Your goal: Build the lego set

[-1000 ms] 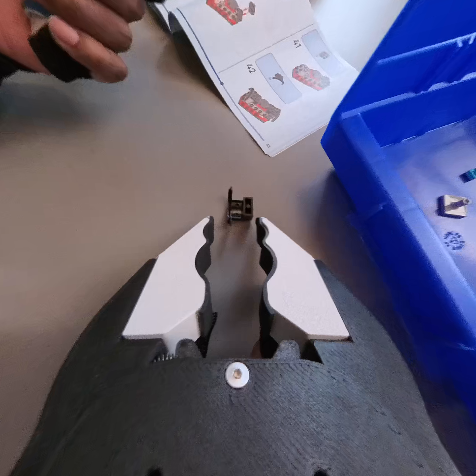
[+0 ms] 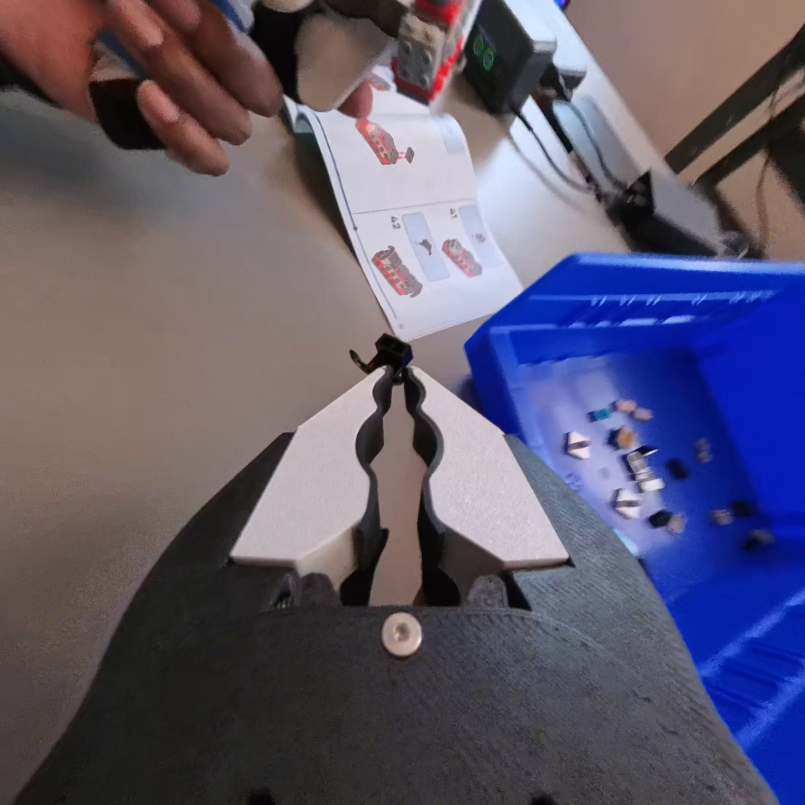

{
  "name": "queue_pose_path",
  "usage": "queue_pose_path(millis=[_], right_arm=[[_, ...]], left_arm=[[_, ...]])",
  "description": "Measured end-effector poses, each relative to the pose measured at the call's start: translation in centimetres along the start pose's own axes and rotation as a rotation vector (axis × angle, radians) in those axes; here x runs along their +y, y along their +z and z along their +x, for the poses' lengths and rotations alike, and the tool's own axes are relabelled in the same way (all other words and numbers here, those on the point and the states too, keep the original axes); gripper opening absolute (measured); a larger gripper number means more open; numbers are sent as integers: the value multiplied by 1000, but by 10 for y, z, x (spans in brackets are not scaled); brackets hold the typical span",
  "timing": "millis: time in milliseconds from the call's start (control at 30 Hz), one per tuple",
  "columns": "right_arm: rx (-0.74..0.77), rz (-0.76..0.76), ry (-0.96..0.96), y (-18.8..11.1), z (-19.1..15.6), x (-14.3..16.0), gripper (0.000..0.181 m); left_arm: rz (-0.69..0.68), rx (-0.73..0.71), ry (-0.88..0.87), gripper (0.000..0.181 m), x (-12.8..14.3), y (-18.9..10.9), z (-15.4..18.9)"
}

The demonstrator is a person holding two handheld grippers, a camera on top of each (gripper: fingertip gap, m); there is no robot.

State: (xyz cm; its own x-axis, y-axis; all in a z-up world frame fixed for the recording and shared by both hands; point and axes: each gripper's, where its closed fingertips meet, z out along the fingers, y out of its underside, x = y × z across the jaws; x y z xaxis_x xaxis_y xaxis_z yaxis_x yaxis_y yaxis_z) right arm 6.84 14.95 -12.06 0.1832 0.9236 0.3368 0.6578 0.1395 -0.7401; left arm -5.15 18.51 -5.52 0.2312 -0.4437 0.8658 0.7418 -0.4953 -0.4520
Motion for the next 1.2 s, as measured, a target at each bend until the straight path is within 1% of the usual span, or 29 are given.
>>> queue_pose_path(millis=[100, 233, 300, 400, 500, 567, 667, 767, 833, 933, 1000, 1067, 1133, 1200], right_arm=[[47, -43, -270, -7, 4, 2, 5], [187, -115, -691, -6, 14, 16, 5], [242, -130, -859, -7, 14, 18, 5], [276, -229, -1114, -3, 11, 34, 5], [299, -290, -1282, 0, 3, 44, 6], [282, -268, -1335, 0, -10, 45, 7], [236, -233, -1305, -1, -29, 48, 11], [176, -186, -1176, -6, -40, 50, 16], [125, -197, -975, -11, -35, 53, 20], [14, -199, -562, -15, -21, 56, 24], [-60, -228, -285, -16, -13, 60, 28], [-150, -281, -103, -16, -16, 69, 30], [-124, -282, -70, -15, -12, 73, 30], [-72, -282, -106, -12, -6, 77, 24]], left_arm=[[-6, 1, 3, 30, 1, 0, 1], [-11, 5, 16, 30, 2, 1, 4], [-11, 3, 25, 30, 2, 1, 5], [-7, 7, 25, 30, 1, 0, 6], [-12, 10, 28, 30, 3, 1, 8], [-16, 9, 31, 30, 4, 2, 8], [-18, 8, 32, 30, 4, 2, 8], [-17, 8, 35, 30, 4, 1, 8], [-15, 7, 32, 30, 3, 1, 8], [-21, 7, 17, 30, 5, 2, 7], [-35, -2, 9, 30, 10, 3, 5], [-48, -7, 2, 30, 15, 5, 4], [-65, -10, -5, 30, 21, 7, 3], [-80, -9, -9, 30, 26, 9, 3]])
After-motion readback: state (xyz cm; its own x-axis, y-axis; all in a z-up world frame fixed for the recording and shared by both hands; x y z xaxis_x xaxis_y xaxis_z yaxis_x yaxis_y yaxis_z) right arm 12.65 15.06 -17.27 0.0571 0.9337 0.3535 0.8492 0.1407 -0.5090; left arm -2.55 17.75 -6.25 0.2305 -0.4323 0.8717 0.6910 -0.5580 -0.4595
